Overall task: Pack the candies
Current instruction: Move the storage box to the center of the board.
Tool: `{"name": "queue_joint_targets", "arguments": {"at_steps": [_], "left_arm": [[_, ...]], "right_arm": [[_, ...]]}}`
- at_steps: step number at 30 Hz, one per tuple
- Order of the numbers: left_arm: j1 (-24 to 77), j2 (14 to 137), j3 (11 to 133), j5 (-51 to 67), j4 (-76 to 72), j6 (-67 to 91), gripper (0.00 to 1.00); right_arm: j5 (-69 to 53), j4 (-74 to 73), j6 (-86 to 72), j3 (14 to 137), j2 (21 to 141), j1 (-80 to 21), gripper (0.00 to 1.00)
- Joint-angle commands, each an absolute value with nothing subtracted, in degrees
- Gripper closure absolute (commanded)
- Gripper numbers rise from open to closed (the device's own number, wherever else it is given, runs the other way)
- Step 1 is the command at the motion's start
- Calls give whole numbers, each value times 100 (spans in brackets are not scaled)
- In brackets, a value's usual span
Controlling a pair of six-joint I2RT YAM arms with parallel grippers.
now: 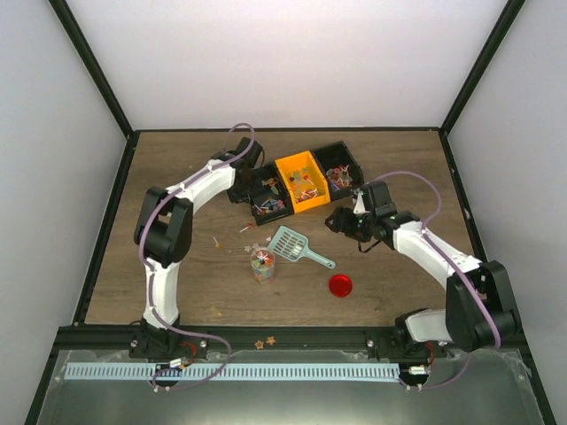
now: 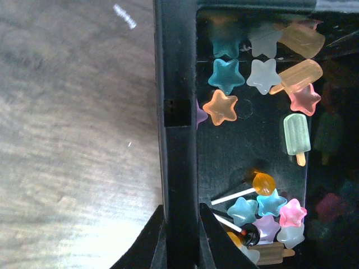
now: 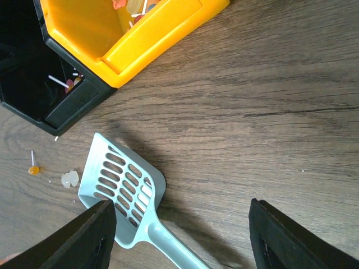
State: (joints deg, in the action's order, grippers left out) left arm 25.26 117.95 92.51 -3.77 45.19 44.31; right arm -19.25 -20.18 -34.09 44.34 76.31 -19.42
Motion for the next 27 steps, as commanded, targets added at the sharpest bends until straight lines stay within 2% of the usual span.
{"name": "queue_joint_targets", "arguments": {"at_steps": [1, 8, 15, 19, 22, 24, 27], "left_arm": [[2397, 12294, 9667, -202, 4424, 3638, 96], [2147, 12769, 10617, 15, 4505, 2696, 96], [1964, 13236, 11605, 21, 5077, 2150, 90], [1902, 13008, 11585, -109, 5115, 2248, 78], [1890, 12831, 11608, -83, 5102, 2306, 58], [1884, 12748, 11663, -39, 5157, 2346, 52], [1879, 12615, 11699, -106, 5277, 2388, 49]], "right_arm": [[-1851, -2154, -3306, 4725, 7440, -1835, 34], [-2073, -2197, -3247, 4907, 7428, -1794, 34], [-2444, -2107, -3176, 5049, 7495, -1791, 34], [-2583, -2066, -3188, 5142, 7506, -1793, 33], [-2624, -2058, -3197, 5214, 7500, -1800, 33], [-2686, -2059, -3227, 5250, 7497, -1797, 32], [-2794, -2027, -3296, 5256, 7488, -1798, 32]]}}
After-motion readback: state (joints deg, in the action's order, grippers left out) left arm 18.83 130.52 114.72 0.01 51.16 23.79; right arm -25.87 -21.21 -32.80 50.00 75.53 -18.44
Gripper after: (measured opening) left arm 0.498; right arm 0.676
